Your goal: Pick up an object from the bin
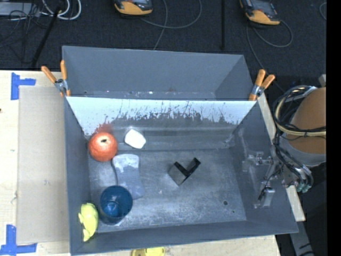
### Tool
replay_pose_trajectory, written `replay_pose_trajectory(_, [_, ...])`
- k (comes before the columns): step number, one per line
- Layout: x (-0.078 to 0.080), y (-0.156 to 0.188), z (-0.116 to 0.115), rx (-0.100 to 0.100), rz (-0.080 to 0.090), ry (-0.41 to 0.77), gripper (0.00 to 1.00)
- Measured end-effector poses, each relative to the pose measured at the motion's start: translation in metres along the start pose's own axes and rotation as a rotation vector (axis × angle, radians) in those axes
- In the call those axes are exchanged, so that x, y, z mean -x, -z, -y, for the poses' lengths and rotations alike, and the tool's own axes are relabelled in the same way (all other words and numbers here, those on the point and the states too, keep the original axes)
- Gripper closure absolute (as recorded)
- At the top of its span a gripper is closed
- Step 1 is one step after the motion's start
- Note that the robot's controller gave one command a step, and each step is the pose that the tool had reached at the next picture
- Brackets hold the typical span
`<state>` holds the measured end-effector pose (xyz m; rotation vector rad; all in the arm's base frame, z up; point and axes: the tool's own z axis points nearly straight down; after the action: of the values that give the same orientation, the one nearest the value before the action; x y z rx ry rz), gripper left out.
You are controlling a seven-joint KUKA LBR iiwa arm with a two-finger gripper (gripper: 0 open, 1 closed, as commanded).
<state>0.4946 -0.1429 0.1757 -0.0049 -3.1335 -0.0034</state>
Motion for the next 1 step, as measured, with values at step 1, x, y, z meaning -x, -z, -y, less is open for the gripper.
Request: replay_pose_trajectory(1, [0.0019,0.0042,-0.0006,-0.002,0.007,0.005,0.00])
